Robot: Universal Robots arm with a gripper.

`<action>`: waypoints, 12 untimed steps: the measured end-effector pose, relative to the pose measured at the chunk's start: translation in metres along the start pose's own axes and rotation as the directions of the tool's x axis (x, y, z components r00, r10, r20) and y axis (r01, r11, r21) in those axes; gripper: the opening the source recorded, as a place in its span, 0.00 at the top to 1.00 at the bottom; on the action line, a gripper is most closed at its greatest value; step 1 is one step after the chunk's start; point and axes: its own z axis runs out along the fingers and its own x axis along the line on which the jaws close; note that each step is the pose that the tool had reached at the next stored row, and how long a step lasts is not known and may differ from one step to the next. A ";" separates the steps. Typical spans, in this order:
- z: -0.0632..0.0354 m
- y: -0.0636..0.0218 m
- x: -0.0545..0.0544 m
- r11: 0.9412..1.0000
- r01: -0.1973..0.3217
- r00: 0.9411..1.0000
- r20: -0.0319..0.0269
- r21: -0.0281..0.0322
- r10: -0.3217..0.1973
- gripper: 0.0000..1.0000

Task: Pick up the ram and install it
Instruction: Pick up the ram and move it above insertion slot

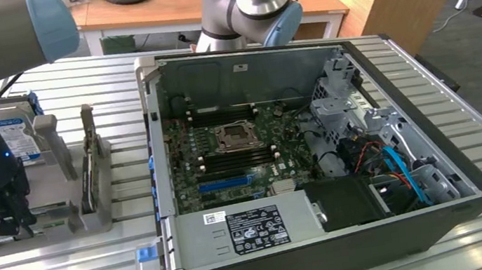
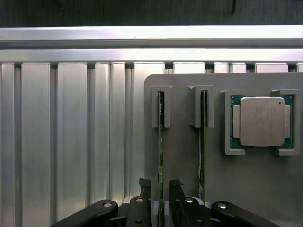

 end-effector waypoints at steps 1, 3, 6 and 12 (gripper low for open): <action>0.0000 0.0000 0.000 1.000 0.000 1.000 0.000 0.000 0.000 0.70; 0.0001 -0.0002 0.000 1.000 0.000 1.000 0.001 0.000 0.000 0.70; 0.0000 -0.0014 0.000 1.000 0.000 1.000 0.002 -0.001 0.000 0.70; 0.0001 -0.0036 0.000 1.000 0.000 1.000 0.005 -0.001 0.000 0.70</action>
